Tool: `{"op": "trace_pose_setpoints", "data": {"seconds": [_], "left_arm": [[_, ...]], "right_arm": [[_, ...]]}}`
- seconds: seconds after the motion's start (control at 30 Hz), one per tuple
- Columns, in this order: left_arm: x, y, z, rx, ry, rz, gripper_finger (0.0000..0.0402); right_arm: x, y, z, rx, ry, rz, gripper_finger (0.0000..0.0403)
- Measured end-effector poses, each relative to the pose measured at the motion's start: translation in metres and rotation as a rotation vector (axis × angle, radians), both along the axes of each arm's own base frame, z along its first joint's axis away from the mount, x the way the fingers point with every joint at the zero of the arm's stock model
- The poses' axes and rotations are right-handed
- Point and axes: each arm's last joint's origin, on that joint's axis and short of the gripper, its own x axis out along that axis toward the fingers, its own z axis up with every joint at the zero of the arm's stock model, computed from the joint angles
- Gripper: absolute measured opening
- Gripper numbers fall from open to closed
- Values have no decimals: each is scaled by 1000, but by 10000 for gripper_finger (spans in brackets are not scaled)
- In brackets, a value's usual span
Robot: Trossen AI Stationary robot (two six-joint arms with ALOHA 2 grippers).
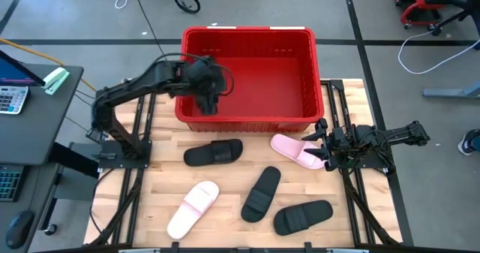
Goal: Pick and place slides into bin
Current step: Adjust the red bin
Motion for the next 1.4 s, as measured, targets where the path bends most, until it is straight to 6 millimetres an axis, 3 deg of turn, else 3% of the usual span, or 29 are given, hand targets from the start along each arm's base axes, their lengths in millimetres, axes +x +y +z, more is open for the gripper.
{"op": "trace_pose_setpoints", "data": {"seconds": [0.17,0.3,0.43,0.57,0.8,0.97,1.2,1.4], "left_arm": [[-8,-20,36,16,-136,-52,205],[-15,-27,53,-4,-223,-40,196],[-18,-29,52,-9,-185,-47,186],[-15,-26,42,12,-119,-66,175],[2,-19,10,-31,-73,-11,163],[11,-18,-31,-74,55,21,156],[14,-20,-89,-146,188,106,145],[14,-32,-133,-211,201,197,133]], "right_arm": [[0,0,0,110,3,8,206],[-1,-2,4,118,-36,-49,206],[-1,-2,6,351,-36,-7,206],[1,-1,5,373,-32,-4,206],[7,9,27,354,-224,161,206],[25,24,57,239,-218,205,206],[86,61,107,111,-20,244,206],[144,93,109,15,349,244,206]]}}
